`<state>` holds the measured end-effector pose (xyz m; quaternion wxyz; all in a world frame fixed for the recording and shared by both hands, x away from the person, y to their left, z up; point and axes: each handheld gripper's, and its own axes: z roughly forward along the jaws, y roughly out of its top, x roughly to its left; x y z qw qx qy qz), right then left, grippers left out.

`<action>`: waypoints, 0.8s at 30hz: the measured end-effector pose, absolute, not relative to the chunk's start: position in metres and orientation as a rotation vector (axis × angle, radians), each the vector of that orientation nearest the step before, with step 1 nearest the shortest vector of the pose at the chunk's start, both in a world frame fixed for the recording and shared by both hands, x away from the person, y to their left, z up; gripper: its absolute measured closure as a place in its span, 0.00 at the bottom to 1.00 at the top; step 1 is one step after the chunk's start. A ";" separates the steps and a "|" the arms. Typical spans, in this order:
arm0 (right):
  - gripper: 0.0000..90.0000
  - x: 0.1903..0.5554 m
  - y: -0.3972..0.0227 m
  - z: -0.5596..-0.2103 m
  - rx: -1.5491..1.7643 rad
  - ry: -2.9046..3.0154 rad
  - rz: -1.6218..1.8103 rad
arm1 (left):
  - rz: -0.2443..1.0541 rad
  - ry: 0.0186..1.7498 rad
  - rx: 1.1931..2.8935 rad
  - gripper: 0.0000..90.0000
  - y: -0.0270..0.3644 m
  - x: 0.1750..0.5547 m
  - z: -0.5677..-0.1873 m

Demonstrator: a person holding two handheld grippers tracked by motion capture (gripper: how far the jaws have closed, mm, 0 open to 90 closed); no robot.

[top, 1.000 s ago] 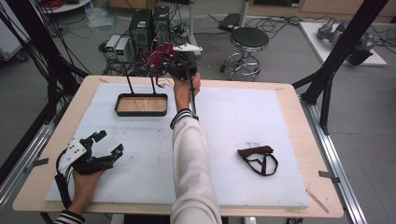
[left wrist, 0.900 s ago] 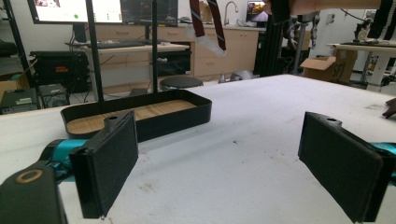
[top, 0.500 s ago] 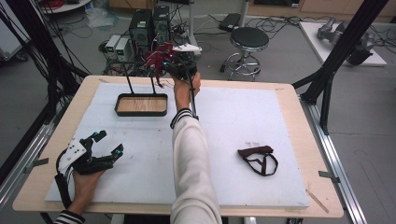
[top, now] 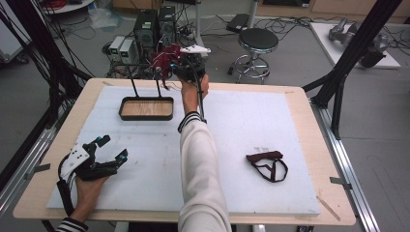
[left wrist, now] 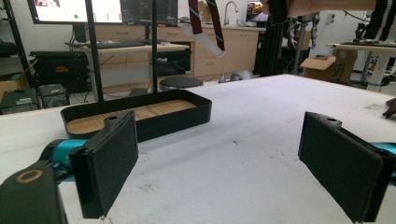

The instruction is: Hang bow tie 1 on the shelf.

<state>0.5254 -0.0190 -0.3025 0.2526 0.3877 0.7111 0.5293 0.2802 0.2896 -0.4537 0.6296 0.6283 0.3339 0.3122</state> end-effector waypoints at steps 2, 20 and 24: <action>0.72 0.525 -0.019 -0.302 1.055 1.934 1.439 | 0.716 0.763 1.440 0.14 0.290 0.280 -0.454; 0.57 0.523 -0.027 -0.298 1.073 1.915 1.407 | 0.716 0.763 1.441 0.14 0.290 0.280 -0.454; 0.52 0.519 -0.028 -0.293 1.055 1.907 1.408 | 0.718 0.762 1.443 0.14 0.289 0.280 -0.454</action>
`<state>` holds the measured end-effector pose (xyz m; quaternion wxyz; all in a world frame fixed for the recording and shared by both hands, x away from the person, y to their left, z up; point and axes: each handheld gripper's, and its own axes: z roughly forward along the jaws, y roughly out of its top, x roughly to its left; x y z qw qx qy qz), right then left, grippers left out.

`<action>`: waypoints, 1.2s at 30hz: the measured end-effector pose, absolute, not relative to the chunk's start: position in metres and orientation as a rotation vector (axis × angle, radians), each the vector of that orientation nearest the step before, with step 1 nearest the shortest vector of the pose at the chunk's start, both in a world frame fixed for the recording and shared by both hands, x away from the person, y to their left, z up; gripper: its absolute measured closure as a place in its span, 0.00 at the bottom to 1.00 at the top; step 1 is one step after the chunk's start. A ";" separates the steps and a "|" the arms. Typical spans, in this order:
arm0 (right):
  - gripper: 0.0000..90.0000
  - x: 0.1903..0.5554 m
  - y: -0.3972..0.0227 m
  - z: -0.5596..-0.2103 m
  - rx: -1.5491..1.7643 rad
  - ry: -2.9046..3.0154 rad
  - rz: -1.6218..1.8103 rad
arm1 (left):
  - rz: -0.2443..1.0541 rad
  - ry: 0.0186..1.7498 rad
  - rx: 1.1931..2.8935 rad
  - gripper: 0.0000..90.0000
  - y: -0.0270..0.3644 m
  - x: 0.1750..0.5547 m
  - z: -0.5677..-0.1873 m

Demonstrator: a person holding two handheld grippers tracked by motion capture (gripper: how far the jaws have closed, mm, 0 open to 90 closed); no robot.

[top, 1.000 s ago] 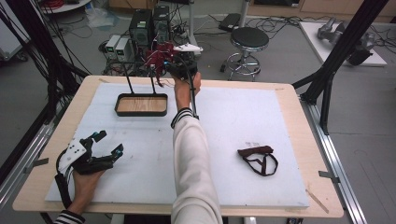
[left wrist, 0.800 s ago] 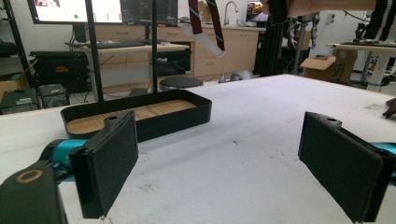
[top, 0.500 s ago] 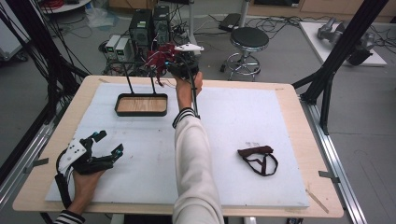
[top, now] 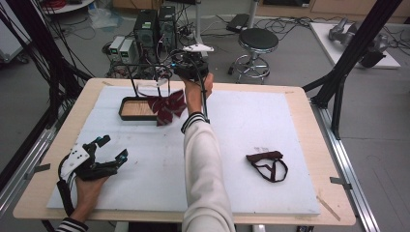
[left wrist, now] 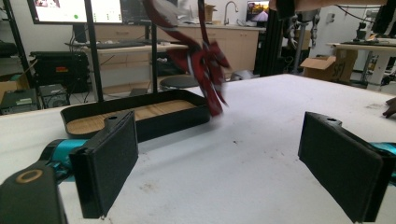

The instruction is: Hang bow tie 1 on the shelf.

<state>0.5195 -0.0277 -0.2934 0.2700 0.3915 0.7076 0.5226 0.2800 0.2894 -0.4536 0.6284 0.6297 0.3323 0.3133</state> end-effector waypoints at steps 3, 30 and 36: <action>0.48 0.517 -0.031 -0.290 1.051 1.898 1.404 | 0.718 0.762 1.442 0.14 0.289 0.280 -0.454; 0.25 0.496 -0.059 -0.270 0.985 1.962 1.417 | 0.706 0.758 1.430 0.14 0.290 0.281 -0.454; 0.24 0.477 -0.081 -0.263 0.950 1.986 1.394 | 0.709 0.753 1.427 0.14 0.290 0.281 -0.454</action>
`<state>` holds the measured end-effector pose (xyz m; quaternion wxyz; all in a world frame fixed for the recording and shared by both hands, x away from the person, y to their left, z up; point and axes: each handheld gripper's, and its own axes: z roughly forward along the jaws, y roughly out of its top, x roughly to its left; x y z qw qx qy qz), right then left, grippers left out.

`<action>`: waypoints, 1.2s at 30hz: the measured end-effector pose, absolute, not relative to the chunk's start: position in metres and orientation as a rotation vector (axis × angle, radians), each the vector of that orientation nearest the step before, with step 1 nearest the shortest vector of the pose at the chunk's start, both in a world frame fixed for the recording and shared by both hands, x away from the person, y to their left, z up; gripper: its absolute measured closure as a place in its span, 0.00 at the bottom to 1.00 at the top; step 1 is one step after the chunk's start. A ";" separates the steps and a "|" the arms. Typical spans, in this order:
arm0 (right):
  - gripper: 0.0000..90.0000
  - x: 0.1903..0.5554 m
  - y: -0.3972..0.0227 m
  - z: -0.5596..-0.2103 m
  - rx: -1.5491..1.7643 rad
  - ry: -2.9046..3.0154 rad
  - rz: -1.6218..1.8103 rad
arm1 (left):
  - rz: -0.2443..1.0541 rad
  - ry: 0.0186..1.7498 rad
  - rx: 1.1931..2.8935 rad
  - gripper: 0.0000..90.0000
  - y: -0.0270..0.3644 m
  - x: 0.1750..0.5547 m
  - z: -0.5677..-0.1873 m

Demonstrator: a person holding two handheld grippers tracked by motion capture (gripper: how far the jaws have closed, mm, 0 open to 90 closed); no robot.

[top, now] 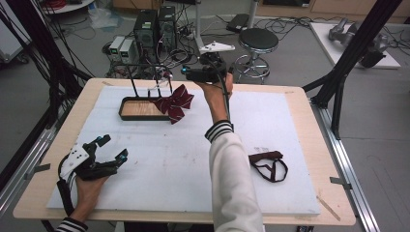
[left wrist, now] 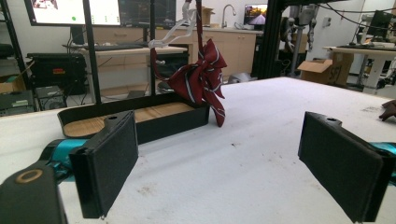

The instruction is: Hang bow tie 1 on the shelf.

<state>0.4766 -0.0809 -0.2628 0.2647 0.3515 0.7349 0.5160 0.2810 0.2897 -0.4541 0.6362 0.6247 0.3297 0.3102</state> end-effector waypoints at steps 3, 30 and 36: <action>0.23 0.467 -0.091 -0.257 0.933 2.005 1.390 | 0.708 0.755 1.428 0.14 0.290 0.281 -0.454; 0.22 0.368 -0.180 -0.252 0.822 1.953 1.427 | 0.724 0.746 1.442 0.14 0.288 0.280 -0.454; 0.22 0.348 -0.198 -0.259 0.823 1.953 1.403 | 0.728 0.745 1.443 0.14 0.288 0.280 -0.454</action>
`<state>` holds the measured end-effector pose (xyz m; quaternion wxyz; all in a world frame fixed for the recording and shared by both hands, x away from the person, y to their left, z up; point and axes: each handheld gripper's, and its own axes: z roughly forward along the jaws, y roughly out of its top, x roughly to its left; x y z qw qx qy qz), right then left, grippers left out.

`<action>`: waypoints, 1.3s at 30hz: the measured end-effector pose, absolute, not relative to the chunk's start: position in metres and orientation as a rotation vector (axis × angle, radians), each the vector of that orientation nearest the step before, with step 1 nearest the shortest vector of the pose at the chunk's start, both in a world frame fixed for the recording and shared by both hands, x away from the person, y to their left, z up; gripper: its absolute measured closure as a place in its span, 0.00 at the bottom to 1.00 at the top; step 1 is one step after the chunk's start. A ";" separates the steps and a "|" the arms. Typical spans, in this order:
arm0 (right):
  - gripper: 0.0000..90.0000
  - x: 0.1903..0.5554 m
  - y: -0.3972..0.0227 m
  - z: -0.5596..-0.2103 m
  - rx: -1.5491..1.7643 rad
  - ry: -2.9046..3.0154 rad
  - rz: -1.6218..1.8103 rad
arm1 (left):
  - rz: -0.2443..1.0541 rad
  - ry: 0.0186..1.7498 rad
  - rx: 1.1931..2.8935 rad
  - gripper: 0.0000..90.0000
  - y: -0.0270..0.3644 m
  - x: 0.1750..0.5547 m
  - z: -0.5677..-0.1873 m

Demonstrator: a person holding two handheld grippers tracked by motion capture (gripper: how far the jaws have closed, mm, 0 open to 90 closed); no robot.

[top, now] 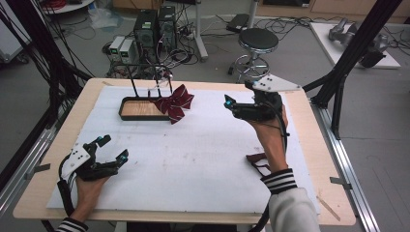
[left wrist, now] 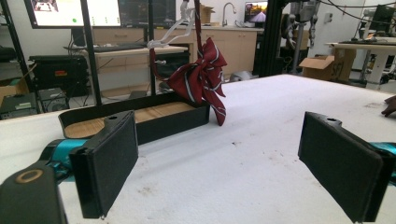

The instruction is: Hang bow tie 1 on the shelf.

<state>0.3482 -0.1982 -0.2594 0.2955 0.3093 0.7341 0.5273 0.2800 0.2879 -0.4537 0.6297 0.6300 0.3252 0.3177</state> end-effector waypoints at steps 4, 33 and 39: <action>0.22 0.333 -0.213 -0.271 0.845 1.951 1.390 | 0.729 0.742 1.449 0.14 0.287 0.280 -0.454; 0.20 0.294 -0.249 -0.353 0.938 1.858 1.472 | 0.735 0.745 1.452 0.14 0.287 0.279 -0.453; 0.20 0.291 -0.247 -0.363 0.936 1.861 1.463 | 0.747 0.740 1.458 0.14 0.286 0.279 -0.453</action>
